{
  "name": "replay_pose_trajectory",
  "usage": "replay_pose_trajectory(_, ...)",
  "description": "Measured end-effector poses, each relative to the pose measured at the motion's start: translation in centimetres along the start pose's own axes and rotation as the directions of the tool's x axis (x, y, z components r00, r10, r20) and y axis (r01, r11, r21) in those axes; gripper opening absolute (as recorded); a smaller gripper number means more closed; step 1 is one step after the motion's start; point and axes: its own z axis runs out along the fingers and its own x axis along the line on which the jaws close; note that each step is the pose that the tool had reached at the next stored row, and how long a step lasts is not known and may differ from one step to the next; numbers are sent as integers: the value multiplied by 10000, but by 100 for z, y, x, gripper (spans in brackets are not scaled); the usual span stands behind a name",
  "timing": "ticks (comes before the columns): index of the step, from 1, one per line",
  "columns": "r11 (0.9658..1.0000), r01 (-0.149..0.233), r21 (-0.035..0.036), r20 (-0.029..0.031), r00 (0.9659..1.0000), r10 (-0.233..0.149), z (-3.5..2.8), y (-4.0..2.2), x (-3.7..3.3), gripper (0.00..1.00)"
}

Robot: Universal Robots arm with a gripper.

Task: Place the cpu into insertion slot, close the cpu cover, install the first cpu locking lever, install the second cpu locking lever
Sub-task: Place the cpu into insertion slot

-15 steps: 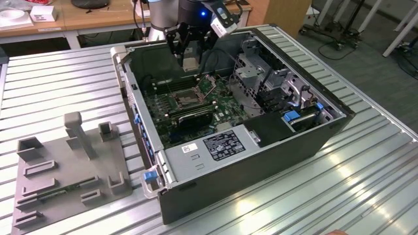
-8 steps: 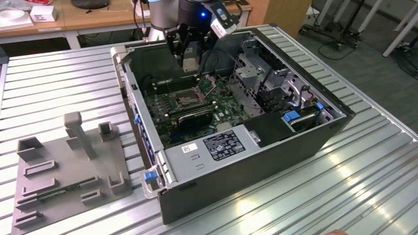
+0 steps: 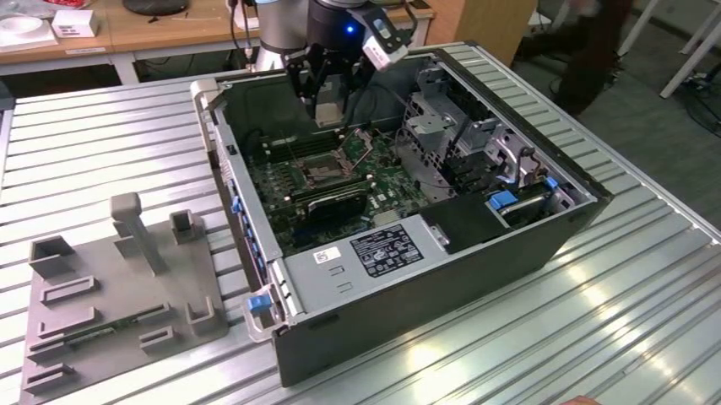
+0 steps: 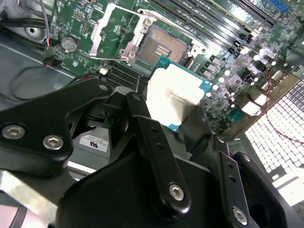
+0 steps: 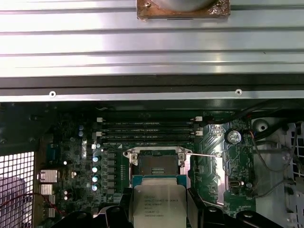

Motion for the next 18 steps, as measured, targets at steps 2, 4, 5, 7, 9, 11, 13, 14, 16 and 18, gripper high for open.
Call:
replay_pose_trajectory(2,10000,0,2,-1,10000,0,4,-1,0,54)
replay_pose_trajectory(4,10000,0,0,0,10000,0,7,-1,0,54)
replay_pose_trajectory(5,10000,0,0,-1,10000,0,7,-1,0,54)
replay_pose_trajectory(7,10000,0,0,0,10000,0,8,-1,0,54)
replay_pose_trajectory(9,10000,0,0,0,10000,0,9,-1,0,54)
replay_pose_trajectory(11,10000,0,-4,1,10000,0,17,-1,0,54)
replay_pose_trajectory(13,10000,0,-1,0,10000,0,23,-2,-1,54)
replay_pose_trajectory(14,10000,0,-1,0,10000,0,27,-3,0,54)
replay_pose_trajectory(16,10000,0,0,0,10000,0,34,-3,-1,54)
replay_pose_trajectory(18,10000,0,1,-1,10000,0,38,-4,-1,54)
